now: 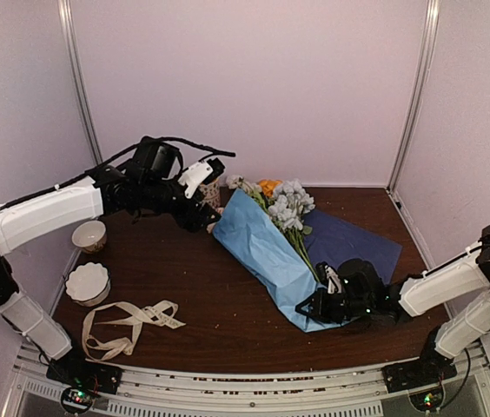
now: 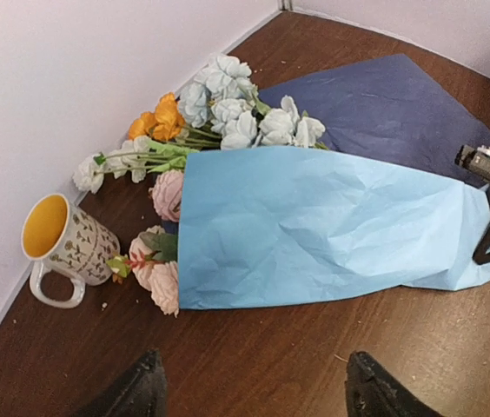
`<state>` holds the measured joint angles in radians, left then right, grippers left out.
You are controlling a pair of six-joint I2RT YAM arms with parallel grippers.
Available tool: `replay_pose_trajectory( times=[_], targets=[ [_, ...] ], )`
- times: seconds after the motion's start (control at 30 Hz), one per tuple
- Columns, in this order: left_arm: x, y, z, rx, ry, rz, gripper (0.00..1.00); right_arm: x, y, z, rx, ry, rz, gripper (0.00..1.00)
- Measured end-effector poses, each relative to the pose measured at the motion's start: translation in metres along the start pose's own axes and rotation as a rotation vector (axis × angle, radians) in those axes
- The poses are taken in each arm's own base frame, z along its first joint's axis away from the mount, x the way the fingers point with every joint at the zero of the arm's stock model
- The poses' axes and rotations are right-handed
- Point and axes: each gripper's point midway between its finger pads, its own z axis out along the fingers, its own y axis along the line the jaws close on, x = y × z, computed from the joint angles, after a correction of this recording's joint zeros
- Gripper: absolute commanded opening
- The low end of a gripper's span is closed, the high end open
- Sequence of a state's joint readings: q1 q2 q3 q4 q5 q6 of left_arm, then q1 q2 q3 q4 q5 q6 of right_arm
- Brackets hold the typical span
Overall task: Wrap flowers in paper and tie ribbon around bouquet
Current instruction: Fold the one-fourth-folded wrapping paper at the center of the board.
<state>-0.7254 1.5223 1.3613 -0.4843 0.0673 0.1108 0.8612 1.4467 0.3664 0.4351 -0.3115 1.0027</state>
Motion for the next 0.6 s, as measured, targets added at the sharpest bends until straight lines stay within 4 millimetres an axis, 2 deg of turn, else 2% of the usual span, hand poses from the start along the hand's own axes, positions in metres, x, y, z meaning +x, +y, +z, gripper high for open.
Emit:
replay_pose_trajectory(
  times=[0.03, 0.13, 0.3, 0.43, 0.6],
  targets=[
    [0.002, 0.001, 0.004, 0.011, -0.004, 0.02, 0.82, 0.0, 0.0, 0.0, -0.001, 0.001, 0.002, 0.0],
    [0.003, 0.014, 0.021, 0.023, -0.029, 0.064, 0.84, 0.0, 0.0, 0.0, -0.002, 0.004, 0.006, 0.0],
    [0.002, 0.03, 0.068, 0.072, -0.019, 0.087, 0.84, -0.001, -0.002, -0.001, 0.002, 0.007, 0.016, 0.0],
    [-0.009, 0.025, 0.098, 0.146, -0.039, 0.107, 0.84, 0.001, -0.004, -0.001, 0.007, 0.018, 0.018, 0.0],
    [-0.012, 0.01, 0.108, 0.243, -0.07, 0.144, 0.83, 0.002, -0.005, -0.002, 0.01, 0.024, 0.013, 0.0]
  ],
)
